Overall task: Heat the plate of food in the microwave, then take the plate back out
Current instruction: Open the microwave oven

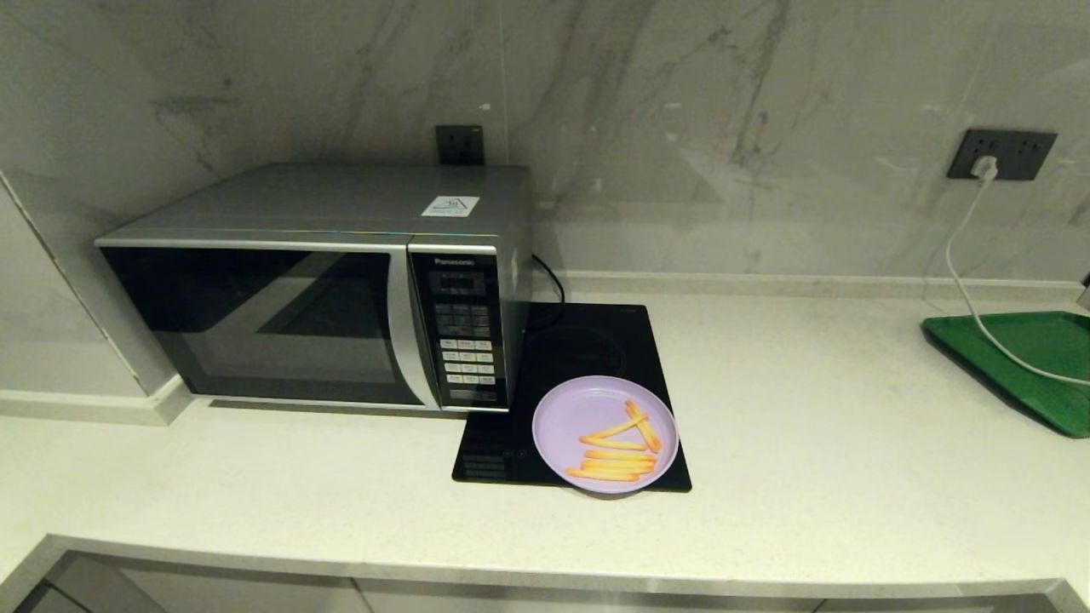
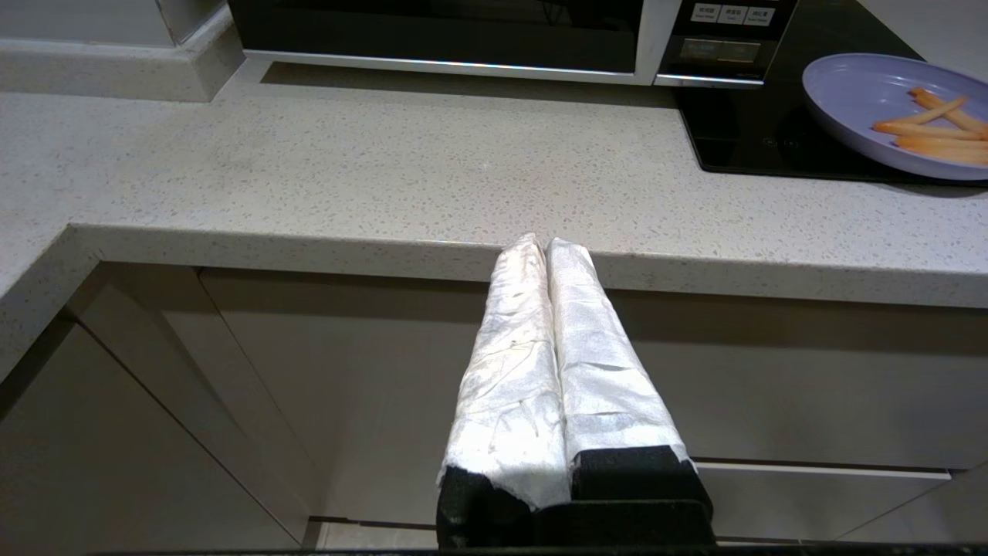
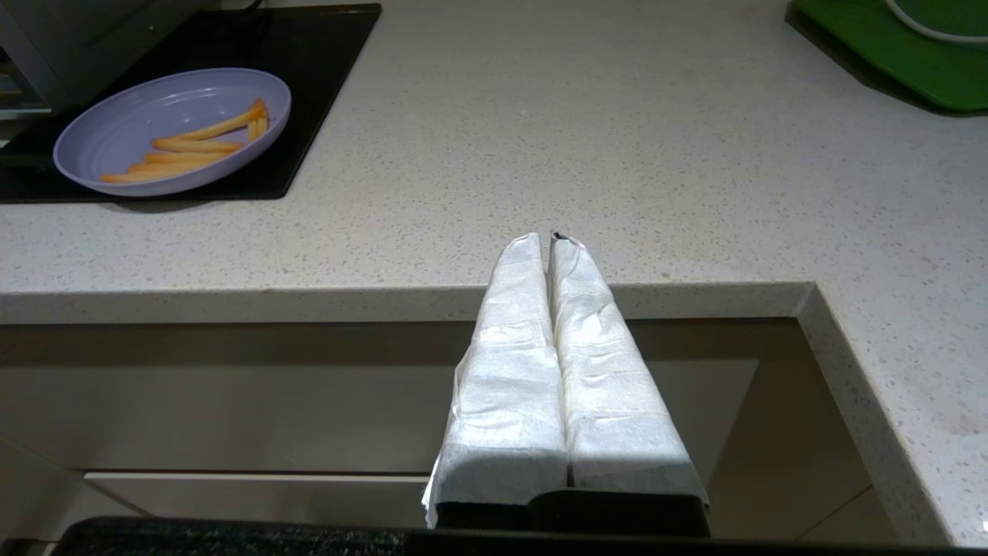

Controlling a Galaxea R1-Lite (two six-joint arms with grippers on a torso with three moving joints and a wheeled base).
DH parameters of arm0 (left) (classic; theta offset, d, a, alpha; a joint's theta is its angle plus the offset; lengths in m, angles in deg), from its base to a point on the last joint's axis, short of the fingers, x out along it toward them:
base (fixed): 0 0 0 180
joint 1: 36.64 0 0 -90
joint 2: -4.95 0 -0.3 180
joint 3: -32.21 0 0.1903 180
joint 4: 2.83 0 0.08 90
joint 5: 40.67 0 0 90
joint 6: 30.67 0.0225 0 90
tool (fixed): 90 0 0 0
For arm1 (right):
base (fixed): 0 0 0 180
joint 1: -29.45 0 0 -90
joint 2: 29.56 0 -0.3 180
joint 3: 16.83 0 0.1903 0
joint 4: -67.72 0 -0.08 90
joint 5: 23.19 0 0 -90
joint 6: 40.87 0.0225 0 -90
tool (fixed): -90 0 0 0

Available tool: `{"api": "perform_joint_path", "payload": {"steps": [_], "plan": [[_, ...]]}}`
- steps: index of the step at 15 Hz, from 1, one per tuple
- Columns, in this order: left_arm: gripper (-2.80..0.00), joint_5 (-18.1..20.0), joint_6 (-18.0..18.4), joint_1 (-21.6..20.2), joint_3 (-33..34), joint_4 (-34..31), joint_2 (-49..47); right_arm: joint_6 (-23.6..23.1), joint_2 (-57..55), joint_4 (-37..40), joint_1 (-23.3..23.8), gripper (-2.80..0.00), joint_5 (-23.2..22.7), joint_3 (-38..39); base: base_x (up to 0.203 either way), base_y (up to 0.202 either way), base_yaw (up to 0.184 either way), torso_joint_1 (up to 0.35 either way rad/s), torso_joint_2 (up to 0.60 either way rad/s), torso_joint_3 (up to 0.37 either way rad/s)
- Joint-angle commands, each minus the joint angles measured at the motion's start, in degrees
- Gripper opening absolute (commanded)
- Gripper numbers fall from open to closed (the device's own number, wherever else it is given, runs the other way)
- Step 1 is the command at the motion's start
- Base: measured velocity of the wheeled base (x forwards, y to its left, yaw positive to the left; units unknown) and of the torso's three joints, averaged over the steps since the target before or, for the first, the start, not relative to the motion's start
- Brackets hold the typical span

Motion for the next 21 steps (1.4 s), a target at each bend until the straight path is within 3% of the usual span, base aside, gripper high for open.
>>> {"api": "perform_joint_path", "payload": {"steps": [1, 15, 17, 21], "plan": [[-2.80, 0.0, -0.1, 0.0, 0.0, 0.0, 0.2, 0.0, -0.1, 0.0, 0.0, -2.80, 0.0, 0.0, 0.000, 0.000, 0.000, 0.000, 0.00, 0.000], [-2.80, 0.6, 1.9, 0.0, 0.2, 0.8, 0.1, 0.0, -0.1, 0.0, 0.0, -2.80, 0.0, 0.0, 0.000, 0.000, 0.000, 0.000, 0.00, 0.000], [-2.80, 1.3, 3.9, 0.0, -3.4, -0.2, -0.2, 0.0, -0.1, 0.0, 0.0, -2.80, 0.0, 0.0, 0.000, 0.000, 0.000, 0.000, 0.00, 0.000], [-2.80, 4.8, 3.3, 1.3, -21.5, -4.9, -13.5, 0.0, -0.1, 0.0, 0.0, -2.80, 0.0, 0.0, 0.000, 0.000, 0.000, 0.000, 0.00, 0.000]]}}
